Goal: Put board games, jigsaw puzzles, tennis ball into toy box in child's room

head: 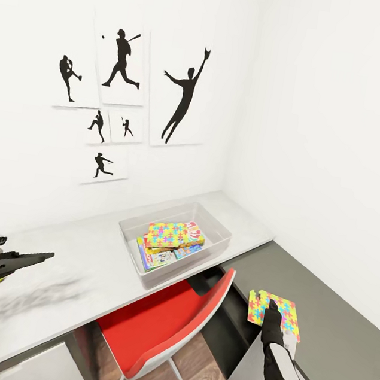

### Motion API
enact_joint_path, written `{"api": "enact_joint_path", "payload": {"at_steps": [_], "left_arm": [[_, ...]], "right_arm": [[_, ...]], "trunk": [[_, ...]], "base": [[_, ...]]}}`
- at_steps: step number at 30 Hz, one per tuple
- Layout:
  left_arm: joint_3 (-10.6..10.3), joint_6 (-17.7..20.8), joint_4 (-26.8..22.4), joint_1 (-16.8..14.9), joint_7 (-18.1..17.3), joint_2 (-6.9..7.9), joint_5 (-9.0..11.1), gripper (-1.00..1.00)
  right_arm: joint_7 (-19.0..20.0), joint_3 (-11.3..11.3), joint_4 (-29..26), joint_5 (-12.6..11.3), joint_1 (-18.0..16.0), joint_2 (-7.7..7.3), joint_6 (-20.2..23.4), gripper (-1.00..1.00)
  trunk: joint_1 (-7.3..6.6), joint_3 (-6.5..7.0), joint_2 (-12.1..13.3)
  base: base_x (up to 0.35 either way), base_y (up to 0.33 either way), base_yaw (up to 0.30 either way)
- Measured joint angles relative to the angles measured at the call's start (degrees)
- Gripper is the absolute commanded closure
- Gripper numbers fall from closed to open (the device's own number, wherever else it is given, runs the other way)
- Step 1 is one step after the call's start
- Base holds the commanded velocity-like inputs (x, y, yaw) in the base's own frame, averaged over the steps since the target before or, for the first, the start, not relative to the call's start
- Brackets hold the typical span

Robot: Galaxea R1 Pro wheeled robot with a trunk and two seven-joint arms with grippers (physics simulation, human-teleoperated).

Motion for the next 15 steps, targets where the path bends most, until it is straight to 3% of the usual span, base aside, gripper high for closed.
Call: {"api": "enact_joint_path", "payload": {"at_steps": [15], "left_arm": [[0.0,0.0,0.0,0.0,0.0,0.0,0.0,-1.0]], "right_arm": [[0.0,0.0,0.02,-0.05,0.0,0.02,0.0,-1.0]], "trunk": [[0.0,0.0,0.0]], "base": [[0.0,-0.001,0.0]]}}
